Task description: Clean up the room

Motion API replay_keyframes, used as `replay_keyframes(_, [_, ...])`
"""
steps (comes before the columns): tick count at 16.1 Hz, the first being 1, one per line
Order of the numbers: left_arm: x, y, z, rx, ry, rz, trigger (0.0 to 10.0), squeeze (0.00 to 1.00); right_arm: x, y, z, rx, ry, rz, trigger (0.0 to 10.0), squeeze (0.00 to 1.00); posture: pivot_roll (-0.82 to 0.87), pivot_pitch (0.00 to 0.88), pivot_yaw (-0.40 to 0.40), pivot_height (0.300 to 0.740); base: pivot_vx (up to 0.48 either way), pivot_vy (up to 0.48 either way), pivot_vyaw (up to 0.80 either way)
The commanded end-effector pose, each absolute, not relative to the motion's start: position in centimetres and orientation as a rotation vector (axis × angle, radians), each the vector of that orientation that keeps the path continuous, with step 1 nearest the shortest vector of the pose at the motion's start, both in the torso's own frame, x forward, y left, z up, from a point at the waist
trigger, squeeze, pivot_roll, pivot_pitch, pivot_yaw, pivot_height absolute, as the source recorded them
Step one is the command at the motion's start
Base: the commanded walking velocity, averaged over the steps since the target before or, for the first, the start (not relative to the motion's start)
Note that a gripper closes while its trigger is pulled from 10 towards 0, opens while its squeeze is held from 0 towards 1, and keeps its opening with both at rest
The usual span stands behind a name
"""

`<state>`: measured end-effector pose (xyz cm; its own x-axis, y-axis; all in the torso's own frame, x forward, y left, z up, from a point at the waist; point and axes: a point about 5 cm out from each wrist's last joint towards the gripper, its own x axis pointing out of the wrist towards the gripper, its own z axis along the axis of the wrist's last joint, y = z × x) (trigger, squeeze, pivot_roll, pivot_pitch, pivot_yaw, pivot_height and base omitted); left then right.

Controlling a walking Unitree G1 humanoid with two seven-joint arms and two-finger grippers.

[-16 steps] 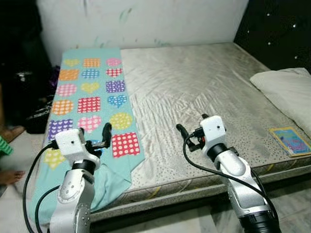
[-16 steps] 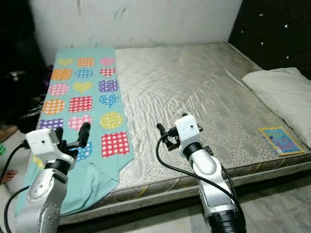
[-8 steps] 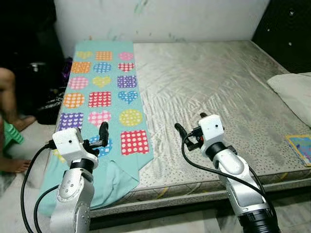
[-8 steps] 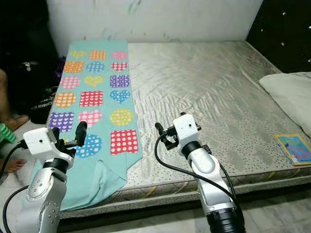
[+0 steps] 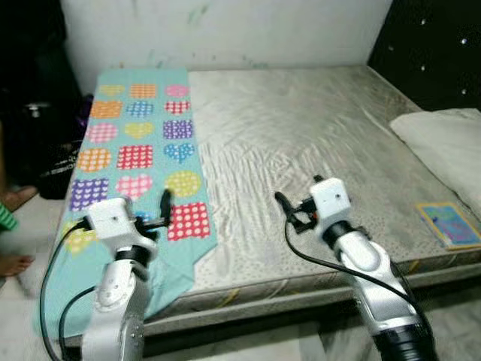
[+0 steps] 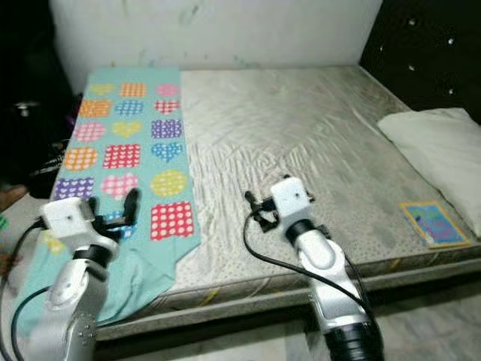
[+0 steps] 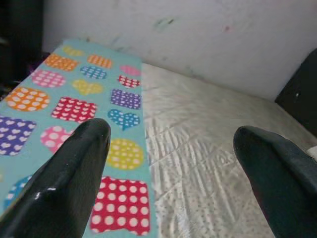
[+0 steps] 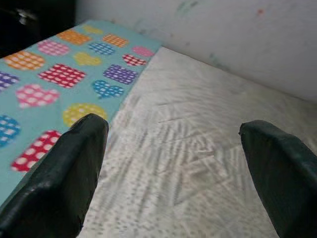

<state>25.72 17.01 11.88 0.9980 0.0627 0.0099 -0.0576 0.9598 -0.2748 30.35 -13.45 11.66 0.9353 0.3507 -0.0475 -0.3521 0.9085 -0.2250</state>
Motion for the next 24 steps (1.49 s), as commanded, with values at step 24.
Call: replay_keyframes(24, [25.57, 16.87, 11.74, -0.287, -0.011, 0.05, 10.0, 0.0, 30.19, -13.43, 11.62, -0.239, -0.001, 0.373, 10.0, 0.0, -0.13, 0.053, -0.041, 0.74, 0.137, 0.0, 0.0])
